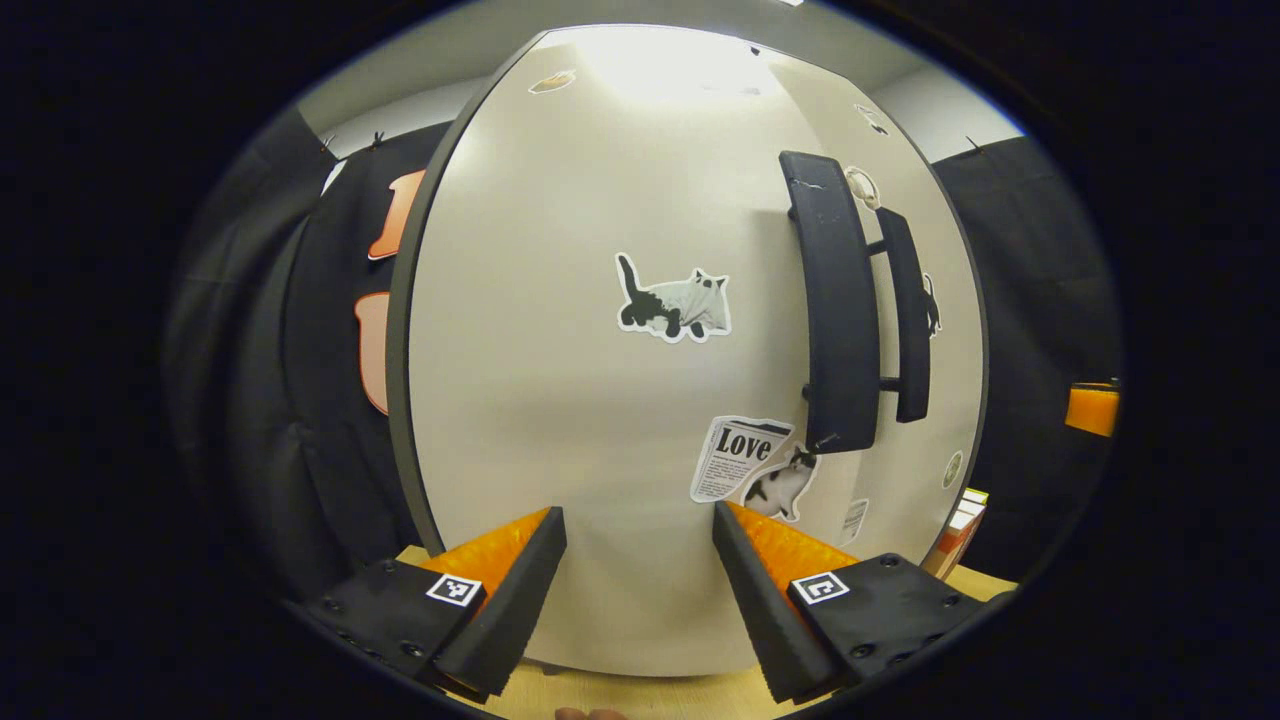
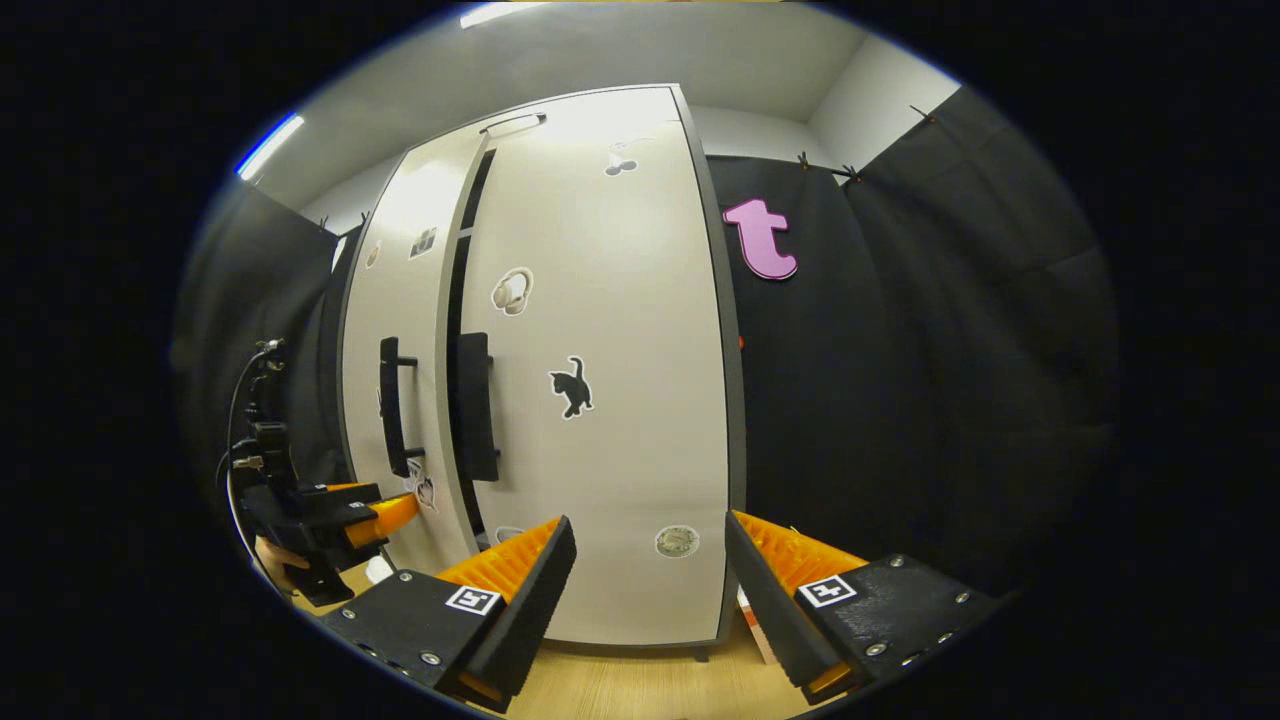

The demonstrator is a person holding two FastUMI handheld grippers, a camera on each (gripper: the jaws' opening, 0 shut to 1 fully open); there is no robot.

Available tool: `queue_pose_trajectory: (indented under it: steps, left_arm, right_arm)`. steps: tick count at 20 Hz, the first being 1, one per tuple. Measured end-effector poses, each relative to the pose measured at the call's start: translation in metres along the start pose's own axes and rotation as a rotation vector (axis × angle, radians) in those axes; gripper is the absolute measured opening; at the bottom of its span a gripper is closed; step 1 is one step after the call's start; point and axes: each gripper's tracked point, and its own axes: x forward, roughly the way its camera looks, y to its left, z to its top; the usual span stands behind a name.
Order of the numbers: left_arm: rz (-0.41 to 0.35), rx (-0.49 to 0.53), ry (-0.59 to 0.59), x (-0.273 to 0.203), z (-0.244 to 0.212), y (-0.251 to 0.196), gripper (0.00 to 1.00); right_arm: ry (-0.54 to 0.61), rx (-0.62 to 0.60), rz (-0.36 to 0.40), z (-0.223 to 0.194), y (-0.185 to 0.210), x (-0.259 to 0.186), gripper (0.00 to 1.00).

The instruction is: Grab one shoe with the right hand and put it into the shoe cabinet, grab the other shoe with the left hand and put it into the shoe cabinet; then close the right door with the right hand and the left door with the left hand.

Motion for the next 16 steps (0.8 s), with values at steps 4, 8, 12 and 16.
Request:
queue_pose_trajectory:
  steps: [4,8,12,16]
  left_arm:
    - [0.008,-0.003,0.001,0.001,0.000,0.000,0.96]
    - [0.017,0.019,0.033,-0.006,0.000,0.003,0.97]
    - [0.003,0.003,0.009,-0.053,0.031,0.006,0.95]
    - [-0.007,-0.028,-0.072,-0.115,0.085,0.019,0.95]
  right_arm:
    - [0.006,-0.008,-0.004,-0.002,0.001,0.004,0.93]
    - [-0.005,-0.003,-0.012,0.004,0.002,0.001,0.93]
    - [-0.027,0.004,-0.002,0.016,0.004,-0.012,0.92]
    - [-0.056,0.002,-0.003,0.031,0.003,-0.028,0.92]
